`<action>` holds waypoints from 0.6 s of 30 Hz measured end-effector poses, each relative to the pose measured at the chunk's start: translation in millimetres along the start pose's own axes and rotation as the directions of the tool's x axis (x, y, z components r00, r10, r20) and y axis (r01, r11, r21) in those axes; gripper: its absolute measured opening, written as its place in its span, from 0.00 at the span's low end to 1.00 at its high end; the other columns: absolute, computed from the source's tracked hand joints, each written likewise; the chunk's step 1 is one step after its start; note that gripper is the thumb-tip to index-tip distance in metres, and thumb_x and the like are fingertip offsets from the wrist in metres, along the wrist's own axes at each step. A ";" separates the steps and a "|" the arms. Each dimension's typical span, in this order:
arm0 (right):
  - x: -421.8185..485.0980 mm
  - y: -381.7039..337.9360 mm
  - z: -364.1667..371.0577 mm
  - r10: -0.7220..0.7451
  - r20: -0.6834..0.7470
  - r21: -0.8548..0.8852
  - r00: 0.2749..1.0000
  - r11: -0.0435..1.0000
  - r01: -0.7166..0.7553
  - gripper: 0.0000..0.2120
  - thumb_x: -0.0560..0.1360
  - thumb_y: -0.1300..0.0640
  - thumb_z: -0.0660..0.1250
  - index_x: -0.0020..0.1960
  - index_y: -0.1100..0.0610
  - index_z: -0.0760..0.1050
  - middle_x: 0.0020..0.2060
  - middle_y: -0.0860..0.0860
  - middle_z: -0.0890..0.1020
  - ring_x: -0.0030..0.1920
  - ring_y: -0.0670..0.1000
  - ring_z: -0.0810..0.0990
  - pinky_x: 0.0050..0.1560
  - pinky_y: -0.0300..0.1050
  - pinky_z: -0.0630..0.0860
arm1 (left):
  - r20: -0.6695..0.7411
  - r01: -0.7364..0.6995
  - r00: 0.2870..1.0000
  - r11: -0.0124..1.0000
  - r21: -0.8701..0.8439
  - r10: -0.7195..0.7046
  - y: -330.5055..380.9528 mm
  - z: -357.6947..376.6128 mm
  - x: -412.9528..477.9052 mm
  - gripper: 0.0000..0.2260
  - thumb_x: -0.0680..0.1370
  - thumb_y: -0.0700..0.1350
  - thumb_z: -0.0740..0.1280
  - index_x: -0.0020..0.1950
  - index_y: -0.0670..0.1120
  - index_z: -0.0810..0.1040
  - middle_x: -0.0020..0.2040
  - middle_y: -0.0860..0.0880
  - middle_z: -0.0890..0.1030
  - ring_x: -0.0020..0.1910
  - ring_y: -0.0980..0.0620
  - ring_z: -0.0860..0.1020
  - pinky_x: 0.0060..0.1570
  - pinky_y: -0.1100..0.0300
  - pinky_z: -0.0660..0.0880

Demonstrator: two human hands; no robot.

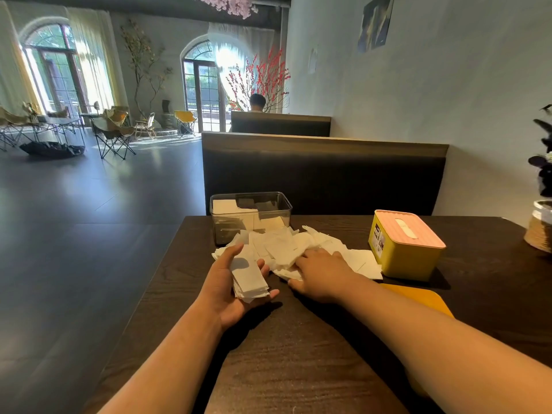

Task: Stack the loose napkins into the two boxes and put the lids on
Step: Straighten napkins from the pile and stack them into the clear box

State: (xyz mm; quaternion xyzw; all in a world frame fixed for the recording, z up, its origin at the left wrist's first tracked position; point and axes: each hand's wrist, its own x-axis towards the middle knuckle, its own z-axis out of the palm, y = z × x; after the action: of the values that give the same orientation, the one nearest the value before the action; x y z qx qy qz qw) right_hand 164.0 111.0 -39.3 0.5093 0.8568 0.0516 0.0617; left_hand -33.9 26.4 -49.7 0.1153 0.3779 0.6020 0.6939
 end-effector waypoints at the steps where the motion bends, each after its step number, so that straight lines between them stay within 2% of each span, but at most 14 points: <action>1: -4.1 -1.4 2.2 -0.015 -0.023 -0.043 1.000 0.999 0.014 0.28 0.81 0.35 0.59 0.76 0.49 0.70 0.75 0.53 0.69 0.74 0.57 0.67 0.71 0.62 0.67 | -0.003 0.001 1.000 1.000 0.002 -0.001 0.0 0.0 0.7 0.28 0.76 0.56 0.75 0.73 0.49 0.73 0.56 0.40 0.85 0.59 0.43 0.84 0.59 0.27 0.76; 4: -23.2 -7.0 8.9 -0.067 -0.069 -0.056 0.995 0.996 0.063 0.27 0.82 0.37 0.57 0.75 0.50 0.71 0.72 0.53 0.70 0.71 0.57 0.67 0.70 0.61 0.66 | -0.005 -0.001 1.000 1.000 0.014 0.001 0.9 -0.9 1.6 0.28 0.77 0.57 0.74 0.72 0.47 0.73 0.56 0.40 0.85 0.58 0.43 0.84 0.59 0.28 0.77; 10: -64.3 -1.8 1.9 -0.186 0.003 0.025 0.982 0.982 0.186 0.25 0.82 0.38 0.60 0.73 0.51 0.72 0.63 0.52 0.75 0.62 0.53 0.74 0.65 0.52 0.73 | 0.003 -0.010 1.000 0.999 0.036 0.010 0.6 -1.1 2.0 0.27 0.77 0.58 0.73 0.72 0.47 0.73 0.57 0.40 0.84 0.59 0.43 0.83 0.60 0.29 0.77; 14: -70.5 -1.5 -16.0 -0.237 0.094 -0.025 0.967 0.970 0.240 0.23 0.82 0.43 0.65 0.72 0.53 0.72 0.63 0.53 0.77 0.59 0.53 0.77 0.61 0.50 0.78 | 0.011 -0.021 1.000 0.999 0.028 0.021 2.6 -1.1 0.7 0.26 0.78 0.58 0.72 0.72 0.48 0.73 0.58 0.40 0.83 0.58 0.43 0.83 0.60 0.29 0.77; 18: -69.8 -4.6 -26.1 -0.249 0.145 -0.074 0.958 0.962 0.262 0.23 0.80 0.48 0.70 0.73 0.54 0.72 0.64 0.54 0.79 0.61 0.55 0.80 0.61 0.51 0.80 | 0.008 -0.021 1.000 1.000 0.020 0.021 2.7 -2.6 -1.6 0.23 0.78 0.58 0.72 0.67 0.47 0.75 0.56 0.40 0.84 0.57 0.44 0.83 0.60 0.30 0.78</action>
State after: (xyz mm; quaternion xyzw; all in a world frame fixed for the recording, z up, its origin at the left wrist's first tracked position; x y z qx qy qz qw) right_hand 188.9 46.7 -10.6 0.3933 0.9060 0.0485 0.1491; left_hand -37.7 24.7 -49.2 0.1288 0.3799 0.6048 0.6879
